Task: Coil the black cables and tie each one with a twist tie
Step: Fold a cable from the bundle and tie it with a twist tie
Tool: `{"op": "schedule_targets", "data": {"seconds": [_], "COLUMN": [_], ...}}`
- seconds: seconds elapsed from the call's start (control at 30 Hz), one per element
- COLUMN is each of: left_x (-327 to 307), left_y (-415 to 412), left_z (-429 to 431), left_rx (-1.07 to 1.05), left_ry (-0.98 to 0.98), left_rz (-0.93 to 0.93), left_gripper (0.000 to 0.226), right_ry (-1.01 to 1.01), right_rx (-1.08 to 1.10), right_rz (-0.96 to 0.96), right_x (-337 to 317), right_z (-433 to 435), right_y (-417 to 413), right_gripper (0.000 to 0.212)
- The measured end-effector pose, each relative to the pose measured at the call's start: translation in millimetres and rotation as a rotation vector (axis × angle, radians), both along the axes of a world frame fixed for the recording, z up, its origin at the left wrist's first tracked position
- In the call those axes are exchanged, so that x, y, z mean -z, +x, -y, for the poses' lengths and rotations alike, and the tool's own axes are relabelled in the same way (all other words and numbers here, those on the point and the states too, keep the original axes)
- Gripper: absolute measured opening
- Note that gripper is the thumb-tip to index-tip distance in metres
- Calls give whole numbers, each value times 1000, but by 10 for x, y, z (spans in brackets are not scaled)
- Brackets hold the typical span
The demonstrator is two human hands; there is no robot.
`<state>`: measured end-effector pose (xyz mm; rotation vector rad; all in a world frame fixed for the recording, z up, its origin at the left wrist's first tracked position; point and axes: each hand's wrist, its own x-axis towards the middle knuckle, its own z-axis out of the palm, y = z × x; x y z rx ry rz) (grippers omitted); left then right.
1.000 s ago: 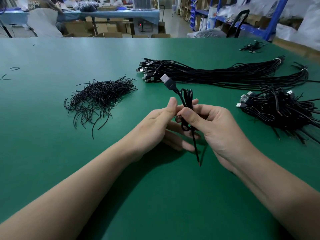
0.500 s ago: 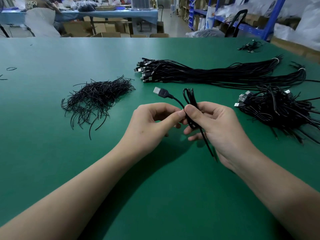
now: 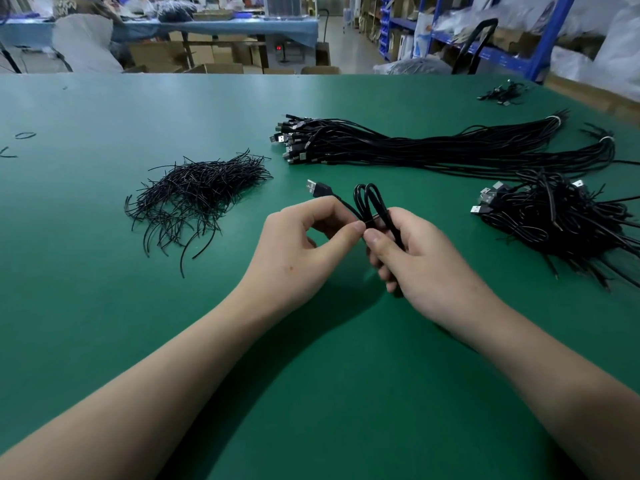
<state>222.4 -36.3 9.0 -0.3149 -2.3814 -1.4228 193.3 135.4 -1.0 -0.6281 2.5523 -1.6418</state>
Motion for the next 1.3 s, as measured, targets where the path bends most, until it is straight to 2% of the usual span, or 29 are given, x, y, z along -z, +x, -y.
{"op": "schedule_targets", "data": {"seconds": [0.1, 0.2, 0.27, 0.43, 0.6, 0.73, 0.97, 1.1, 1.3], "left_x": [-2, 15, 21, 15, 14, 4, 28, 23, 46], "left_y": [-14, -38, -61, -88, -85, -89, -99, -103, -120], "left_z": [2, 19, 37, 30, 39, 50, 30, 29, 46], "left_rx": [19, -4, -13, 226, 280, 285, 246, 229, 276], "left_ry": [-48, 14, 92, 427, 467, 494, 517, 533, 596], "left_rz": [-2, -16, 45, 158, 133, 133, 132, 91, 156], "left_gripper": [13, 22, 25, 23, 23, 26, 35, 33, 38], "right_ry": [66, -135, -263, -431, -519, -476, -298, -329, -453], "right_rx": [36, -33, -104, -278, -356, -369, -228, -282, -449], "right_rz": [-2, 171, 295, 455, 520, 504, 433, 483, 595], "right_x": [-16, -54, -101, -130, -149, -155, -96, -120, -167], "right_z": [-4, 5, 22, 45, 20, -18, -8, -25, -49], "right_y": [-3, 10, 48, 108, 109, 77, 66, 64, 75], "right_gripper": [27, 28, 25, 27, 29, 29, 29, 29, 29]}}
